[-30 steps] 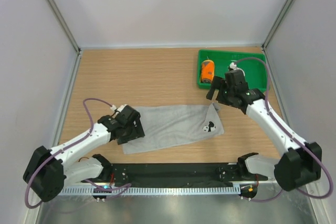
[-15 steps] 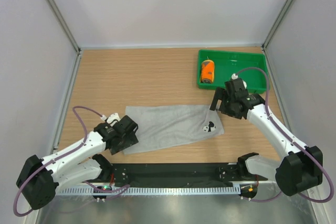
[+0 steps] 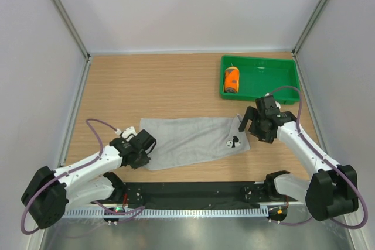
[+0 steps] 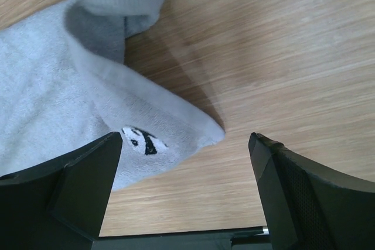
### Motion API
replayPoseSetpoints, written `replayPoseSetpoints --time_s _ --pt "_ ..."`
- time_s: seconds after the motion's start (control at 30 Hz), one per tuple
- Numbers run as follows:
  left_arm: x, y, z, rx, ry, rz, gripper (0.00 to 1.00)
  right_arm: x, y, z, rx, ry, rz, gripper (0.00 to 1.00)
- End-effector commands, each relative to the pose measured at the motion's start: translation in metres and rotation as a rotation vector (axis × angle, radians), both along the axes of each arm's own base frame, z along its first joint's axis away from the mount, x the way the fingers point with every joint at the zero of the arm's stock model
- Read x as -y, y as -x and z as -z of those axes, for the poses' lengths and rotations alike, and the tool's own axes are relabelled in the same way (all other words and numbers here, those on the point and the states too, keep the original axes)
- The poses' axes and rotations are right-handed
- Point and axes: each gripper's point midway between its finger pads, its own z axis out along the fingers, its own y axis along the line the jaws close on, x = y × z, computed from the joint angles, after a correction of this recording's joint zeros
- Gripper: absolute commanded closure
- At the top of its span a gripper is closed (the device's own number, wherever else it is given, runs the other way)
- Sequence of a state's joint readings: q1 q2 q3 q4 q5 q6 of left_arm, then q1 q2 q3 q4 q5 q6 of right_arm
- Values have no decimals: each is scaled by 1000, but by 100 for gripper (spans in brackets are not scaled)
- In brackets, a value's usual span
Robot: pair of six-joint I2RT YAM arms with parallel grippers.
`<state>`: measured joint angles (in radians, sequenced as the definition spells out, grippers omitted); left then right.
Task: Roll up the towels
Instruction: Flatten the towel
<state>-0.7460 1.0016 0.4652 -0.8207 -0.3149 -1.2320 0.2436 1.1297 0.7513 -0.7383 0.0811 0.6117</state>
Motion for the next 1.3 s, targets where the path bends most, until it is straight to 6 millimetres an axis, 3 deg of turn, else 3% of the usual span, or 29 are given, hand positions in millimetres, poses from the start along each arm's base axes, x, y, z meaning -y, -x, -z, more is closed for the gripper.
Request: replayPoseSetpoints --time_s 0.0,0.07,0.1,0.23,0.37,0.53,0.73,0.77,0.8,0.87,0.93,0.97,1.0,1.03,1.07,1.1,1.13,1.17,1.2,1.23,1.27 --pt "22 -16 6 39 64 25 81 -2 1 0 9 -87 73 4" --pt "25 -23 1 66 64 41 96 -2 5 3 10 -103 103 10" --pt "29 -31 -9 96 74 47 97 -2 11 11 -5 -111 113 12" --pt "35 -46 -27 142 60 73 98 -22 27 28 -58 -227 107 25" --pt "45 -53 -30 146 80 97 98 -20 45 47 -113 -206 108 30" --pt "49 -54 -31 157 102 106 100 -16 50 59 -143 -176 104 37" --pt "41 -51 -41 175 88 118 100 -19 41 70 -154 -175 95 71" --pt "41 -51 -46 190 98 120 100 -22 39 68 -151 -188 87 84" --pt "42 -52 -50 198 106 130 100 -23 38 65 -143 -193 80 90" --pt "49 -50 -59 203 138 189 100 -25 32 50 -94 -203 70 99" --pt "64 -53 -83 237 200 263 100 -26 27 26 -57 -207 60 99" --pt "67 -46 -88 214 213 319 100 -27 21 -3 11 -223 50 99" --pt "72 -49 -107 240 232 333 100 -27 19 -17 43 -228 49 99" --pt "70 -47 -114 239 229 342 100 -27 18 -34 82 -237 45 99" --pt "67 -44 -121 239 220 350 100 -29 11 -69 176 -260 34 99" --pt "60 -39 -127 227 199 346 100 -26 19 -81 178 -258 33 99" --pt "59 -39 -149 270 219 344 100 -26 21 -96 202 -268 30 99" --pt "56 -38 -161 292 229 344 100 -26 26 -123 253 -282 18 99" --pt "50 -32 -167 285 220 342 100 -25 30 -135 280 -284 9 99" --pt "49 -30 -192 341 255 346 100 -23 33 -147 311 -281 2 99" --pt "46 -28 -201 357 263 352 100 -20 40 -166 350 -281 -2 99"
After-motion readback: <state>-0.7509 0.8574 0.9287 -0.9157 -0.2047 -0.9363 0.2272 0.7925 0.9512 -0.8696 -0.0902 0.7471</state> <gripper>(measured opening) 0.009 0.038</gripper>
